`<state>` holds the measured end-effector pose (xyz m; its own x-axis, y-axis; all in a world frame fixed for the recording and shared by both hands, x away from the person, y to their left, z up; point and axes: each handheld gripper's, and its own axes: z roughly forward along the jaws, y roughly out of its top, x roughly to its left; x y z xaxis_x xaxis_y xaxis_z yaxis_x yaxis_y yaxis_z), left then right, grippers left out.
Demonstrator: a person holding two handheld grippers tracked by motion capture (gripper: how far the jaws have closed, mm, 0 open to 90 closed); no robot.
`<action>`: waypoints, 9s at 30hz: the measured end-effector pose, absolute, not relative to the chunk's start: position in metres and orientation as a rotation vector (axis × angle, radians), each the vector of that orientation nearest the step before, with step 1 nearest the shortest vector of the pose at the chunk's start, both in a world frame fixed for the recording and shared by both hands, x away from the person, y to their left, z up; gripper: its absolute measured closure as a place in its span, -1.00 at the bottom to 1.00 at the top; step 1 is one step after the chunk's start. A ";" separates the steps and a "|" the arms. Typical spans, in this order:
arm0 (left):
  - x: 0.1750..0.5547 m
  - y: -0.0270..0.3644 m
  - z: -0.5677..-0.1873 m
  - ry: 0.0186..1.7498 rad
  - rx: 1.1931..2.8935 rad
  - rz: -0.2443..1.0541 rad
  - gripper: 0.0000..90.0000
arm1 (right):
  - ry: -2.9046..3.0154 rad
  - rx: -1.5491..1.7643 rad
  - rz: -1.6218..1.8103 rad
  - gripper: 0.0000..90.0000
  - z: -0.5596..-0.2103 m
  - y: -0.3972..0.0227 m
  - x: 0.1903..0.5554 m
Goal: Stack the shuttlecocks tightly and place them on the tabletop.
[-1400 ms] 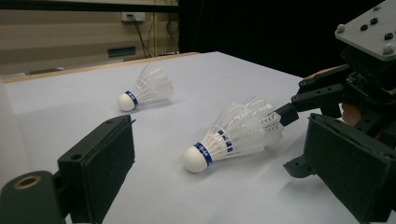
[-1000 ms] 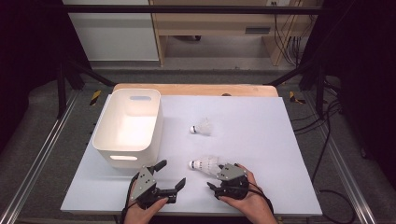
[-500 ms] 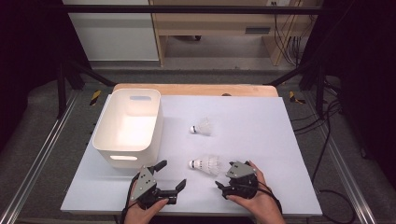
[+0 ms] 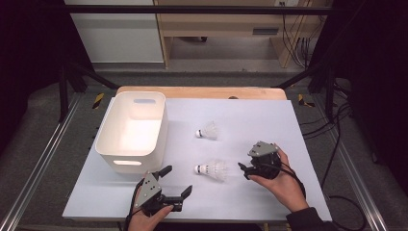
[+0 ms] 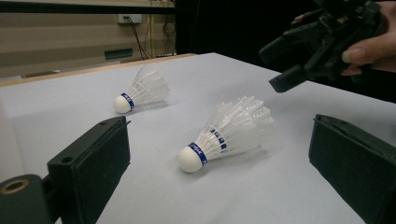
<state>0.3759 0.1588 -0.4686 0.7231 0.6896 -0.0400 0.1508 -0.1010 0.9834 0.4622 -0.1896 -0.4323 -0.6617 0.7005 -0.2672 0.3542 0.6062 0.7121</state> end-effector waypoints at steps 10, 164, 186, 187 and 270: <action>0.376 0.160 -0.469 0.687 1.635 0.518 -0.89 | 2.337 0.832 0.803 -0.62 -0.429 -0.173 0.499; 0.375 0.158 -0.468 0.675 1.641 0.526 -0.89 | 2.560 0.573 1.174 0.97 -0.469 -0.139 0.431; 0.375 0.158 -0.468 0.674 1.641 0.526 -0.89 | 2.549 0.586 1.124 0.52 -0.469 -0.142 0.428; 0.375 0.158 -0.468 0.674 1.643 0.527 -0.89 | 2.548 0.586 1.123 0.50 -0.469 -0.142 0.428; 0.375 0.159 -0.468 0.680 1.636 0.530 -0.89 | 2.143 0.960 1.293 -0.75 -0.452 -0.213 0.418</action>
<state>0.3750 0.1593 -0.4682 0.7228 0.6903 -0.0305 0.1394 -0.1024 0.9849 0.4184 -0.2131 -0.4524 -0.6523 0.7575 -0.0288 0.3278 0.3161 0.8903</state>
